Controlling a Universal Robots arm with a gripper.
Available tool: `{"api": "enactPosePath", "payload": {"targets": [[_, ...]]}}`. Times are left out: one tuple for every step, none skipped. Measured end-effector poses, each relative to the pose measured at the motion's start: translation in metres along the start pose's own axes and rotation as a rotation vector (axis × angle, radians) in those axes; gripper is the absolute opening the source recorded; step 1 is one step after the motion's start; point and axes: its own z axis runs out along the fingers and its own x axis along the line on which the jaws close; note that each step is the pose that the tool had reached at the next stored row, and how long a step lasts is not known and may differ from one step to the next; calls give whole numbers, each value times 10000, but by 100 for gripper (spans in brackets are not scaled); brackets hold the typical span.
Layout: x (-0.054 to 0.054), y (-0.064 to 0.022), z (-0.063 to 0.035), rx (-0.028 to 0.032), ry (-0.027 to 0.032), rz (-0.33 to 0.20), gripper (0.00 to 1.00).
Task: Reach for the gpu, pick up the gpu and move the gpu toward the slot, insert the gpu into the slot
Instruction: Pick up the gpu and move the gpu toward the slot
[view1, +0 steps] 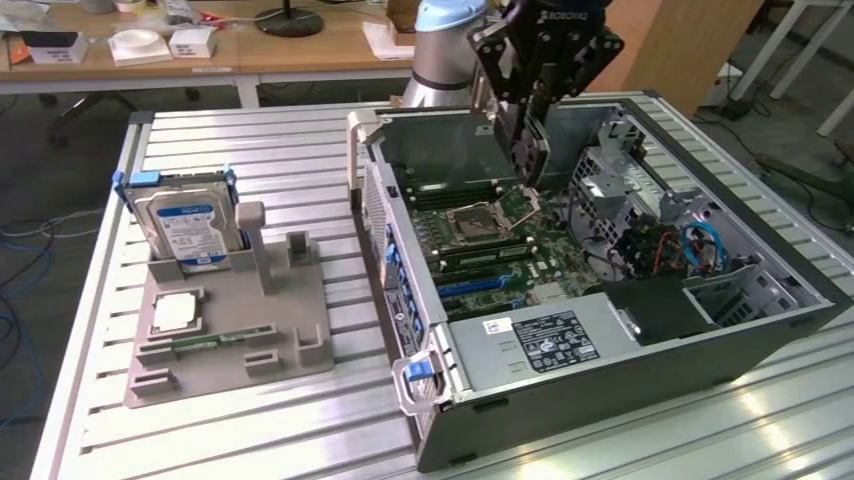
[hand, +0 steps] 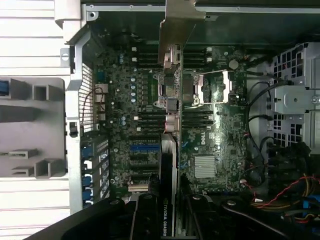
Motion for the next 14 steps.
{"api": "enactPosePath", "payload": {"targets": [[-42, 1, 1, 14, 22, 0, 26], [-80, 3, 2, 41, 44, -1, 26], [-112, 4, 4, 89, 63, 0, 26], [-141, 5, 4, 147, 75, -2, 26], [-169, 6, 6, 229, 85, -4, 26], [-193, 7, 7, 309, 93, -6, 26], [-218, 8, 8, 376, 99, -7, 26], [-241, 9, 9, 384, 99, -7, 26], [-267, 10, 9, 385, 100, -7, 26], [-300, 11, 10, 387, 100, -8, 26], [-375, 14, 13, 387, 102, -9, 26], [-409, 15, 14, 387, 104, -8, 26], [-444, 16, 15, 386, 105, -8, 26], [-479, 18, 16, 387, 106, -8, 26]]}}
